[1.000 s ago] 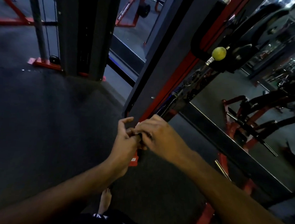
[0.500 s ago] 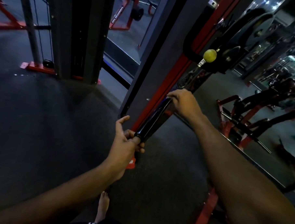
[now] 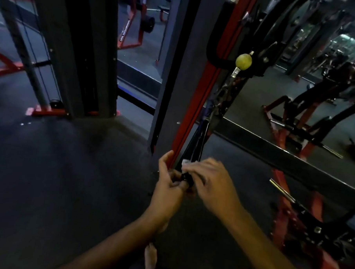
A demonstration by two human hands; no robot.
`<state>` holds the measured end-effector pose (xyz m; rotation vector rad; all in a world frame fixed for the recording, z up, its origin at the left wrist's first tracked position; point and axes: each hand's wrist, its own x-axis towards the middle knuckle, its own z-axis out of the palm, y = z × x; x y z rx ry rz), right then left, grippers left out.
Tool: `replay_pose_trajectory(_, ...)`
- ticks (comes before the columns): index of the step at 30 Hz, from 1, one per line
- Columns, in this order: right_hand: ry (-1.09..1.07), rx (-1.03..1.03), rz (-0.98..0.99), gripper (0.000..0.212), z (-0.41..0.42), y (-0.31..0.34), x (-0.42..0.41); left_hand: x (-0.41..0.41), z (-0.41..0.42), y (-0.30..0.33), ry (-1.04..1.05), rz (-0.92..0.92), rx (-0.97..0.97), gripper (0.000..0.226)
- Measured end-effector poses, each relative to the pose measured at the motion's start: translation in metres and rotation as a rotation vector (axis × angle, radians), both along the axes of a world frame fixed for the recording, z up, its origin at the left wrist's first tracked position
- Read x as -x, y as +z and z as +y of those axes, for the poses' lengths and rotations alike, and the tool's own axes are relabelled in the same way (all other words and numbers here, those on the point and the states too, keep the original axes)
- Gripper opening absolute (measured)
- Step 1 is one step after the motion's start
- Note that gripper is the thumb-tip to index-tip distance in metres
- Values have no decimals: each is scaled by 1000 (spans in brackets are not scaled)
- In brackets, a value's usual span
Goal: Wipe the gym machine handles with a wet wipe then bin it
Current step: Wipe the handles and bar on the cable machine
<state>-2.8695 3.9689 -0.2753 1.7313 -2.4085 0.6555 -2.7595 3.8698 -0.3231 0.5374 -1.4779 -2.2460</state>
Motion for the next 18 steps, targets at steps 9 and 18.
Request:
replay_pose_trajectory(9, -284, 410, -629, 30, 30, 6, -7, 2, -8, -1, -96, -48, 164, 48)
replay_pose_trajectory(18, -433, 613, -670, 29, -3, -15, 96, 11, -35, 18, -151, -142, 510, 60)
